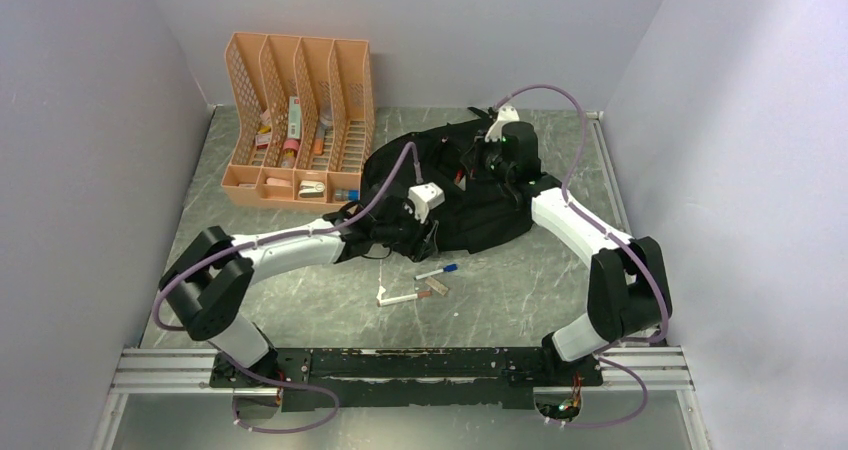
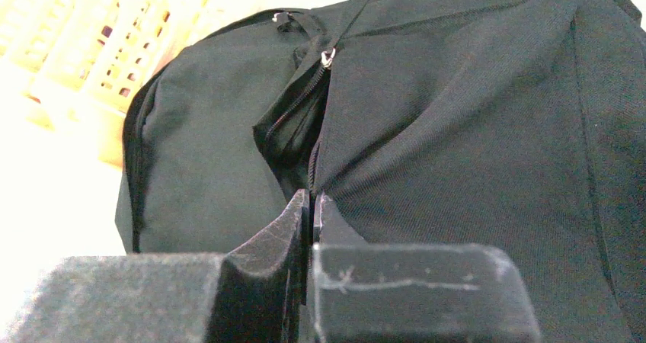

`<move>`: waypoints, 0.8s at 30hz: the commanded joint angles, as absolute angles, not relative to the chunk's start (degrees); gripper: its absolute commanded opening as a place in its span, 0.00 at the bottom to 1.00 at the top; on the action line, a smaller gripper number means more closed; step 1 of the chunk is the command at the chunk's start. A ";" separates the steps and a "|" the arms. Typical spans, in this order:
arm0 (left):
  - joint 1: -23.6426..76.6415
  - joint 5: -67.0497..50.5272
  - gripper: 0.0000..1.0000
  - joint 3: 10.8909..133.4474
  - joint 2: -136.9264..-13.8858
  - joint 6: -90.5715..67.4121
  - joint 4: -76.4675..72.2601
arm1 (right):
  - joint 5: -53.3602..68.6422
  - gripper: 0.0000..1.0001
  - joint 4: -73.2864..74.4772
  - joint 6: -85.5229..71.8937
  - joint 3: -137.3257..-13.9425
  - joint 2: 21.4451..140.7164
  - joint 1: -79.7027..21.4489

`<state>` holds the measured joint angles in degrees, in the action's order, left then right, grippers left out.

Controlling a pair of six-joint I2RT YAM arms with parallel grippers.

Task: Pack the student bag
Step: Place the stationery in the student bag, then pick up the stationery from the center of the board.

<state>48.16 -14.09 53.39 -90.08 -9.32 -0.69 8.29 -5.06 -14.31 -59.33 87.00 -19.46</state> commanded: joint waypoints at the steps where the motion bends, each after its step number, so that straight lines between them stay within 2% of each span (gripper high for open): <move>1: 49.57 -9.99 0.55 56.62 -94.53 -5.12 -0.65 | 9.19 0.00 -6.67 -14.14 -58.16 84.28 -19.26; 17: 54.51 -9.91 0.53 58.84 -102.22 -1.92 1.78 | 9.16 0.00 -6.42 -13.95 -56.56 83.50 -19.15; 24: 54.57 -9.93 0.45 59.63 -103.99 -0.71 3.30 | 9.13 0.00 -6.06 -13.14 -57.18 84.33 -19.08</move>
<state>54.22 -10.31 57.39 -102.32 -2.57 2.39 8.34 -5.08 -13.82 -56.97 85.30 -19.22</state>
